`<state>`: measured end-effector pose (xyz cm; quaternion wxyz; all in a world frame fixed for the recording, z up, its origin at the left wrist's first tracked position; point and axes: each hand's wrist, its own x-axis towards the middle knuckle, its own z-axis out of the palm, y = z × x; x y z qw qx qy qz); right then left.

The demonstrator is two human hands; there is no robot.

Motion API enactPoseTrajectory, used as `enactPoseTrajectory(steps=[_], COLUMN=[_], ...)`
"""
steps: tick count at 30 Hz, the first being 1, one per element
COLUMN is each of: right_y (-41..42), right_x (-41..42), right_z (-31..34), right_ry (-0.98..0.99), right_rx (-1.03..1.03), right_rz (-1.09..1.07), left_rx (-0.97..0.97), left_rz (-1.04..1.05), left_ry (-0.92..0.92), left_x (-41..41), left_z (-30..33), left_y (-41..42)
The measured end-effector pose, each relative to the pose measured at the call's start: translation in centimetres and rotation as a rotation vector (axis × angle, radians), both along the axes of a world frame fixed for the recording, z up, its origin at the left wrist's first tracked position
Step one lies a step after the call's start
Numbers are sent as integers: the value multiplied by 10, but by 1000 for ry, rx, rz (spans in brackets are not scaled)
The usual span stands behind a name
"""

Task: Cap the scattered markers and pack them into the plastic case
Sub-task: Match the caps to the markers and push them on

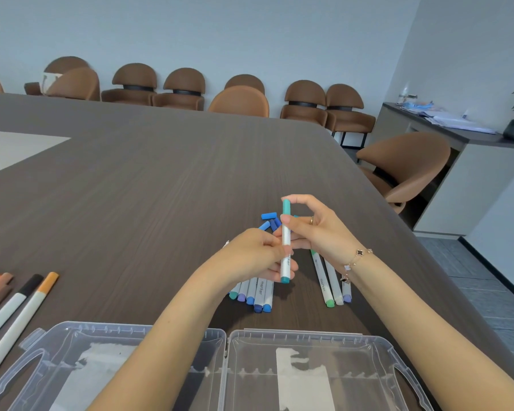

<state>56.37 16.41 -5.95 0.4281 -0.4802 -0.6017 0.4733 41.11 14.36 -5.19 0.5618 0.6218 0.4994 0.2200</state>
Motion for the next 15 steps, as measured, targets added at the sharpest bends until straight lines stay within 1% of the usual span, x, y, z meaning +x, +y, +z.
enactPoseTrajectory(steps=[5, 7, 12, 14, 15], right_y=[-2, -2, -2, 2, 4], right_x=[4, 7, 7, 10, 13], right_z=[3, 5, 8, 7, 5], right_ry=[-35, -5, -19, -59, -119], right_rx=[-46, -67, 1, 33, 64], right_rz=[-35, -51, -52, -83, -139], left_rx=[13, 31, -66, -25, 60], left_rz=[45, 72, 112, 128, 157], left_ry=[-51, -61, -199, -167, -71], left_x=[15, 19, 21, 18, 15], left_z=[-7, -8, -1, -1, -3], left_y=[-8, -8, -9, -8, -6])
